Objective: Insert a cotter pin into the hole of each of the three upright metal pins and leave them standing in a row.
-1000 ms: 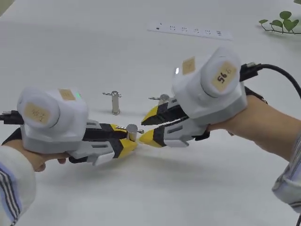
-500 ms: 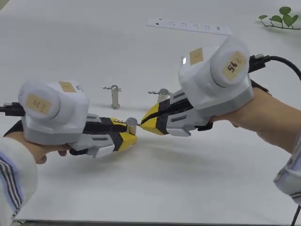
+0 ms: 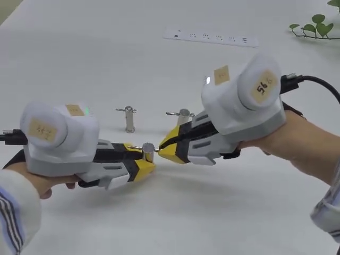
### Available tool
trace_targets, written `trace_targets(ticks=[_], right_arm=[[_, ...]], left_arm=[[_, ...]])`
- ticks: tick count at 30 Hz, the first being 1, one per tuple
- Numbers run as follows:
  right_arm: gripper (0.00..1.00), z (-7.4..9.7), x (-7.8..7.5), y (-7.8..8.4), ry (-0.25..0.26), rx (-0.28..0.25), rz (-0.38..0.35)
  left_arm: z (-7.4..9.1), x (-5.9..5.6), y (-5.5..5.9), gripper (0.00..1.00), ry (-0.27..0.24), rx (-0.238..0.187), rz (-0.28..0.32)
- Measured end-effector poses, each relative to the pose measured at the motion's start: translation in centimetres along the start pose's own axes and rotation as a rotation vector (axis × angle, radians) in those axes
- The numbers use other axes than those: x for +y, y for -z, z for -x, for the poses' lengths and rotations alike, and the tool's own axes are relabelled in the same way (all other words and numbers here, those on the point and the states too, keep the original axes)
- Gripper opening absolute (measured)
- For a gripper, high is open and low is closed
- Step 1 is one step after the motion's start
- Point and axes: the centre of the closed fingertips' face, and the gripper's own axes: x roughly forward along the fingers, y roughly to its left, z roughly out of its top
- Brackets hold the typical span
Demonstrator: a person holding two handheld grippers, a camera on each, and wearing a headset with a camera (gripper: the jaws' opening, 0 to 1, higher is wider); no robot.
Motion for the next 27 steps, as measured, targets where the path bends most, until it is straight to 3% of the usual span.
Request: trace_targets(ticks=[5,9,14,16,22,27], right_arm=[[0.16,-0.1,-0.1,-0.1,0.012,-0.020,-0.020],[0.27,-0.1,-0.1,-0.1,0.022,-0.042,-0.018],[0.31,-0.3,0.0,-0.5,0.023,-0.072,-0.036],[0.32,-0.4,0.1,-0.5,0.020,-0.079,-0.040],[0.34,-1.1,0.5,-0.6,0.004,-0.082,-0.042],[0.34,-1.4,0.7,-0.8,-0.004,-0.087,-0.044]], left_arm=[[0.1,0.0,0.0,0.14,-0.006,0.006,-0.008],[0.4,0.5,-0.2,0.20,-0.029,-0.001,-0.020],[1.3,0.8,-0.1,0.26,-0.041,0.005,-0.032],[1.8,0.8,0.5,0.33,-0.032,0.030,-0.018],[3.4,0.6,1.3,0.63,-0.037,0.045,-0.037],[4.6,0.9,0.9,0.70,-0.075,0.013,-0.070]])
